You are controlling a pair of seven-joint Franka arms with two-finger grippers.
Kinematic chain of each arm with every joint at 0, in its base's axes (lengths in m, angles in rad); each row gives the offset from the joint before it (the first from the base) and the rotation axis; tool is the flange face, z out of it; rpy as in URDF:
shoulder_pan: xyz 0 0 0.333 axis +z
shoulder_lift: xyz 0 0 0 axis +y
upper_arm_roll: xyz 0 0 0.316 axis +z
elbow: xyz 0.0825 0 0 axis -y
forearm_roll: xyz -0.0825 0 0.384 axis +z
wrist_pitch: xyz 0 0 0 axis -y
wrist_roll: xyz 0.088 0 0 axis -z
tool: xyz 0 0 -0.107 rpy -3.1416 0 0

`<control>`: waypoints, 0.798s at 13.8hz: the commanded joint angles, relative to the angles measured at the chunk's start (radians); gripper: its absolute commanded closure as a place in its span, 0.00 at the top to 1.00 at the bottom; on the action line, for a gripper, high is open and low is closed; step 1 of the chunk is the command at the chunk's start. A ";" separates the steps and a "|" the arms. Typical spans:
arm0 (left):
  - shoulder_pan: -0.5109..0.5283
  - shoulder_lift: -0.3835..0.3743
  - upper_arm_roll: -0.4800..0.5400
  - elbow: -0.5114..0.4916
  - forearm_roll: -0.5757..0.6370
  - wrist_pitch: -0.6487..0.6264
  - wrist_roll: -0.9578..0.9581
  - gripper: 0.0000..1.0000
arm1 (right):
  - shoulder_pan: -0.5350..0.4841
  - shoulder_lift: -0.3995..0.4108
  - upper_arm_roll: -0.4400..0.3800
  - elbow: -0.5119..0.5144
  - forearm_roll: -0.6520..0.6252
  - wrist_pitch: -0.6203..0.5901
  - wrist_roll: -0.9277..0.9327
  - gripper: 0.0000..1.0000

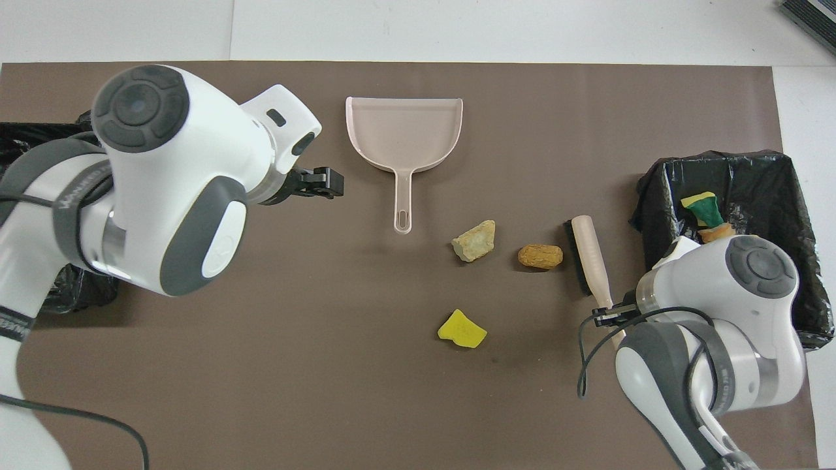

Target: Sweep and dump trash in bin

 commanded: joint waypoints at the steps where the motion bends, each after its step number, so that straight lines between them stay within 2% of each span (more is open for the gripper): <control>1: -0.042 0.087 0.009 0.047 0.015 0.145 -0.102 1.00 | 0.037 -0.006 0.002 -0.009 -0.009 0.012 -0.021 0.00; 4: -0.081 0.132 0.002 0.046 0.018 0.213 -0.102 1.00 | 0.045 -0.006 0.003 -0.006 -0.007 0.006 -0.122 0.00; 8: -0.108 0.170 0.000 0.046 0.027 0.262 -0.087 1.00 | 0.047 -0.008 0.003 -0.008 -0.007 0.006 -0.139 0.00; 11: -0.176 0.241 0.000 0.046 0.044 0.274 -0.096 1.00 | 0.045 0.007 0.003 -0.009 -0.007 0.008 -0.142 0.00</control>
